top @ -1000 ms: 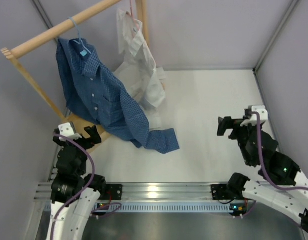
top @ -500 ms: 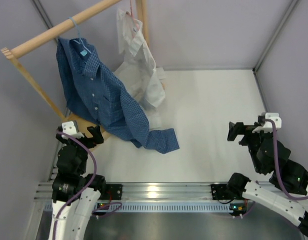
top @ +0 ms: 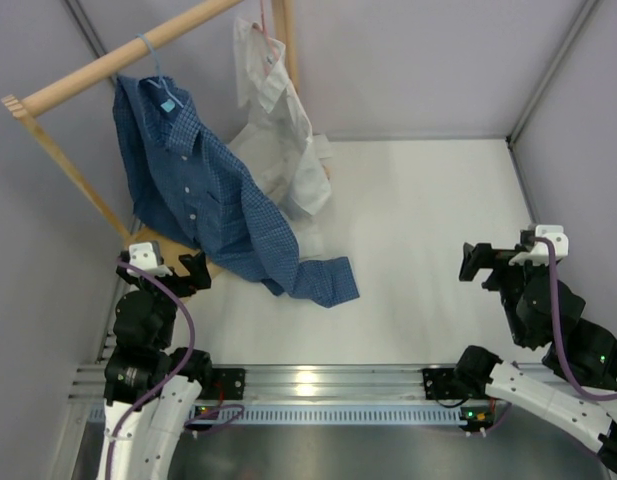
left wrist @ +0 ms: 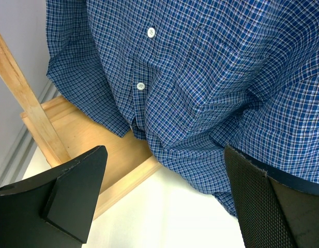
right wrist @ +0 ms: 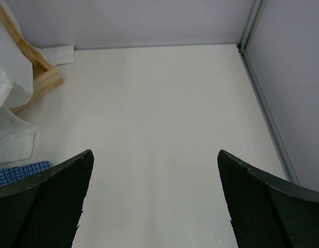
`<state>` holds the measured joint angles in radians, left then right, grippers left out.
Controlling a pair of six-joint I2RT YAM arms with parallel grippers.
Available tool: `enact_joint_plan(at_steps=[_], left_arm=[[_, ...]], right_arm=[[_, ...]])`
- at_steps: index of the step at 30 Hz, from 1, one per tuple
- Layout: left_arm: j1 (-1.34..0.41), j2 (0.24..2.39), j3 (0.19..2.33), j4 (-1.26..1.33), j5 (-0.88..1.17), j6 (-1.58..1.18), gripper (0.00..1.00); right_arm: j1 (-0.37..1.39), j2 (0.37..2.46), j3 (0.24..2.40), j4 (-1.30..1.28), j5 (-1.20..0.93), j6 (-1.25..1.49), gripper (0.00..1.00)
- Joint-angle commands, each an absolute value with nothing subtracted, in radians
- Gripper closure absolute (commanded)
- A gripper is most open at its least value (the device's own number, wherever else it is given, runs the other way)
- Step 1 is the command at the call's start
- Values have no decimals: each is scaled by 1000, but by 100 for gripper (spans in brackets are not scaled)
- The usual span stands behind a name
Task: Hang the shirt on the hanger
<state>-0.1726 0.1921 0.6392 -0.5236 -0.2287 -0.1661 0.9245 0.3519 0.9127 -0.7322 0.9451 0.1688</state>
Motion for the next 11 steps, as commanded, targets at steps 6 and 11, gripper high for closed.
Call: enact_joint_plan(at_steps=[6, 11], left_arm=[[-166, 190, 643, -466, -239, -158, 2], [-164, 189, 643, -466, -259, -158, 2]], right_arm=[[917, 377, 948, -758, 956, 166, 0], [917, 385, 948, -758, 957, 164, 0]])
